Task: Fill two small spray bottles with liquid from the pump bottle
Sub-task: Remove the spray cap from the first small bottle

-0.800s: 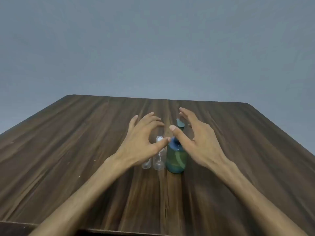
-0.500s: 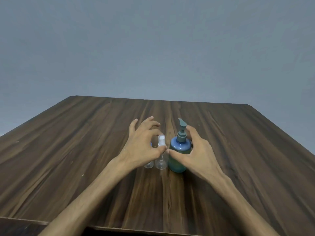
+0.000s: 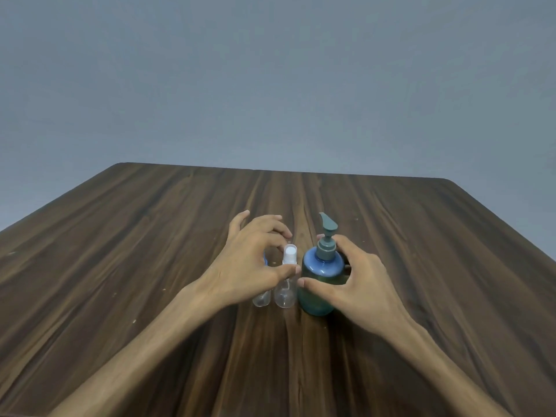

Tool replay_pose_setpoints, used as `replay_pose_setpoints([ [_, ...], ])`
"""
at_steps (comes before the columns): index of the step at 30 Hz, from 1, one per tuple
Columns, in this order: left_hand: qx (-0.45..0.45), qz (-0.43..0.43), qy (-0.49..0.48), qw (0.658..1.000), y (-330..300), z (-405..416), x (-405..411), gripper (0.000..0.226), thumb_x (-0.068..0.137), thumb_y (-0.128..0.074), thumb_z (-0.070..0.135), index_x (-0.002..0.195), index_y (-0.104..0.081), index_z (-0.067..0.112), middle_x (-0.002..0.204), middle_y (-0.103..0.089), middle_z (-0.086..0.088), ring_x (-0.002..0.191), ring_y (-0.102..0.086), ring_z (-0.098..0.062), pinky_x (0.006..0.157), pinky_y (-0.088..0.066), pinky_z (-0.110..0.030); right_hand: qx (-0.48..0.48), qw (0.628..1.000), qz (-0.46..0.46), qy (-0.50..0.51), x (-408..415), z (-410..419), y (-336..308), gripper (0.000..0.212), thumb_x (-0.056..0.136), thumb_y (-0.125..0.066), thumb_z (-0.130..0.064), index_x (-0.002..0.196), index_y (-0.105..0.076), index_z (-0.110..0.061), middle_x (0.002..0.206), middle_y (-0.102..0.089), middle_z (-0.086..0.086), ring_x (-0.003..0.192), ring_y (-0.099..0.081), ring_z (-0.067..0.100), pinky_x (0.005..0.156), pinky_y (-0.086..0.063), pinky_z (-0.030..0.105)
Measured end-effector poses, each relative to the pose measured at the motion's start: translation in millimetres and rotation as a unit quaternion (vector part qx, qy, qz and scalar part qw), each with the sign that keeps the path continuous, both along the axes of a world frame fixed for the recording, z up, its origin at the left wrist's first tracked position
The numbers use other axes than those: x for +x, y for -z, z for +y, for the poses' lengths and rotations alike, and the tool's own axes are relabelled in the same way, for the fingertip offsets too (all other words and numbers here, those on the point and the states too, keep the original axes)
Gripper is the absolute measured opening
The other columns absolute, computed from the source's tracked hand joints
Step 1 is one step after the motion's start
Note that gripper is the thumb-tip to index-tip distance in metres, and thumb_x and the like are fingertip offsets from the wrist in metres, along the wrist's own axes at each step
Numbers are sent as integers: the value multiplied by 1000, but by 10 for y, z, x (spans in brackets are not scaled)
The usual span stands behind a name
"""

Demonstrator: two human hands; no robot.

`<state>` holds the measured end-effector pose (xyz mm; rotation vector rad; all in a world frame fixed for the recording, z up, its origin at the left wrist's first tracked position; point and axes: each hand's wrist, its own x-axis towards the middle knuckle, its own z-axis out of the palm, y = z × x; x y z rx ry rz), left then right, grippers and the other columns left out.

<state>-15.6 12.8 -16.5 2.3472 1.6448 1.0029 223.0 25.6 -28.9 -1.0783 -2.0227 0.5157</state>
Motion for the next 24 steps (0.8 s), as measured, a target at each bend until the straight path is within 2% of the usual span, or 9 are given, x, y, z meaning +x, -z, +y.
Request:
replay_pose_setpoints([
  [3, -4, 5, 24, 1000, -8, 96, -67, 48, 80, -64, 71, 95, -83, 29, 130, -68, 24, 144, -41, 13, 136, 0, -39, -1, 1000, -20, -6, 23, 35, -41, 58, 74, -86, -65, 122, -62, -41, 103, -69, -31, 104, -67, -6, 86, -52, 8],
  [7, -14, 12, 53, 998, -66, 217, -176, 54, 79, -61, 74, 98, -84, 29, 129, -69, 25, 147, -43, 10, 138, -3, -43, -3, 999, -34, -11, 46, 20, -127, 61, 70, -79, -75, 119, -61, -44, 109, -70, -31, 102, -68, -8, 84, -51, 9],
  [13, -6, -17, 51, 999, -60, 220, -189, 54, 74, -64, 77, 93, -83, 30, 126, -73, 22, 142, -50, 7, 136, -9, -41, 4, 999, -42, -9, 35, -3, -94, 53, 76, -91, -56, 118, -66, -35, 101, -72, -23, 98, -68, -5, 78, -46, 6],
  [17, -19, -31, 39, 999, -125, 88, -114, 28, 77, -77, 66, 87, -77, 40, 124, -74, 22, 141, -53, 5, 135, -13, -43, -13, 999, -49, 11, 7, -33, -73, 55, 78, -90, -54, 122, -65, -33, 105, -72, -20, 95, -66, -6, 76, -44, 4],
  [20, -23, -31, 47, 998, -168, 8, -79, 25, 75, -77, 69, 82, -71, 46, 122, -74, 24, 140, -51, 9, 135, -13, -43, -18, 998, -56, 26, 4, -61, -41, 75, 76, -90, -60, 138, -58, -33, 120, -67, -26, 105, -65, -5, 84, -48, 5],
  [22, -12, -50, 47, 998, -194, -17, -91, 37, 73, -71, 75, 83, -76, 40, 121, -74, 26, 140, -50, 12, 135, -13, -42, -34, 997, -54, 44, 10, -111, -54, 101, 71, -91, -64, 155, -45, -32, 137, -60, -25, 118, -63, -2, 102, -53, 20],
  [24, 2, -71, 44, 997, -214, -55, -112, 43, 73, -71, 75, 87, -80, 35, 120, -74, 26, 140, -51, 11, 135, -14, -40, -23, 996, -21, 85, 35, -202, -75, 113, 68, -93, -64, 161, -38, -32, 148, -59, -17, 129, -59, 4, 108, -53, 31],
])
